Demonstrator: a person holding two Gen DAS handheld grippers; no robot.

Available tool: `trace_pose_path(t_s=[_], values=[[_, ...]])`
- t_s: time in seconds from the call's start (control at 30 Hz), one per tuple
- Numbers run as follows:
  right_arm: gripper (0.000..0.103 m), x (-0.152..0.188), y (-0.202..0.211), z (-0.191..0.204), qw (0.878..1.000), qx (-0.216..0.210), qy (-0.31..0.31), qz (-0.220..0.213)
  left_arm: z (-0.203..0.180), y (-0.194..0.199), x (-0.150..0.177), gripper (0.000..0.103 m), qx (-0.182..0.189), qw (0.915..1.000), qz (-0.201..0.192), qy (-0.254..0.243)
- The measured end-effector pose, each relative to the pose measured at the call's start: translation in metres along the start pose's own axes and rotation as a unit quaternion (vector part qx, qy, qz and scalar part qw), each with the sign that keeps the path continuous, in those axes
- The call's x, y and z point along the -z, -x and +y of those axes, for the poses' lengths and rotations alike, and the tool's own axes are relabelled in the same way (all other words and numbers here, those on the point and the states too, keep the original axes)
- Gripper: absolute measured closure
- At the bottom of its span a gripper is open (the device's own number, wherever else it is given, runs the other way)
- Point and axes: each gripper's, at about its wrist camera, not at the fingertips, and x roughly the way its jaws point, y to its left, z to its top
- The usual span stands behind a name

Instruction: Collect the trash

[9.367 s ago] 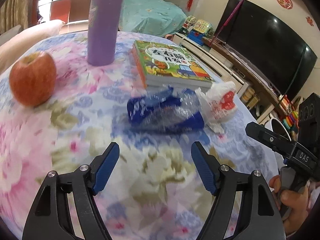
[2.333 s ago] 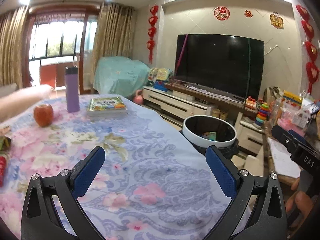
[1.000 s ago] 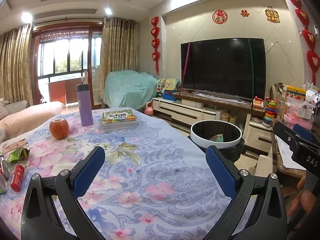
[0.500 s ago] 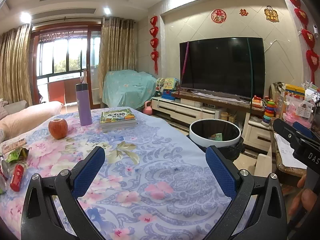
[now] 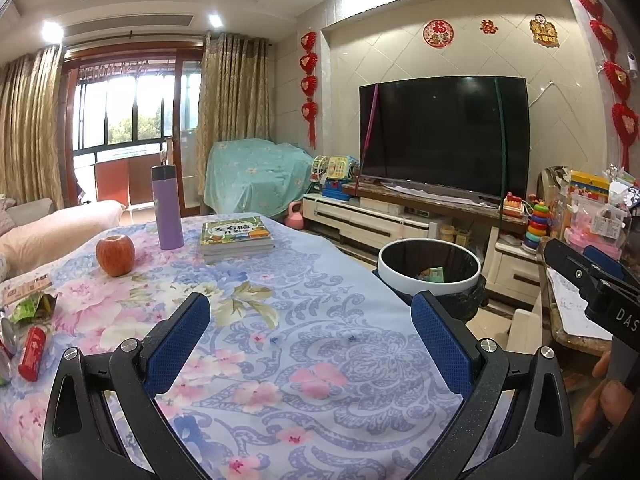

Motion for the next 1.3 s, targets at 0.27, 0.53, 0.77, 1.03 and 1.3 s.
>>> trace_pose_path(t_s=[0.27, 0.53, 0.77, 1.03, 1.3], values=[[0.0, 0.0001, 0.0, 0.0003, 1.0, 0.0, 0.001, 0.001, -0.0016, 0.0004, -0.0003, 0.0, 0.0, 1.0, 0.0, -0.002], [0.0, 0.0008, -0.0004, 0.0019, 1.0, -0.001, 0.0, 0.002, 0.0, 0.0001, -0.0001, 0.0, 0.0, 1.0, 0.0, 0.0], [0.0, 0.0025, 0.0003, 0.0052, 1.0, -0.002, 0.0, 0.002, 0.0013, -0.0013, 0.0012, 0.0, 0.0, 1.0, 0.003, -0.001], [0.0, 0.0065, -0.0003, 0.0092, 1.0, -0.005, -0.003, 0.007, 0.001, -0.0029, 0.0032, 0.0, 0.0, 1.0, 0.006, -0.003], [0.0, 0.0086, -0.0062, 0.0059, 1.0, -0.007, -0.008, 0.02, -0.0031, -0.005, 0.0038, 0.0, 0.003, 0.9999, 0.007, -0.012]])
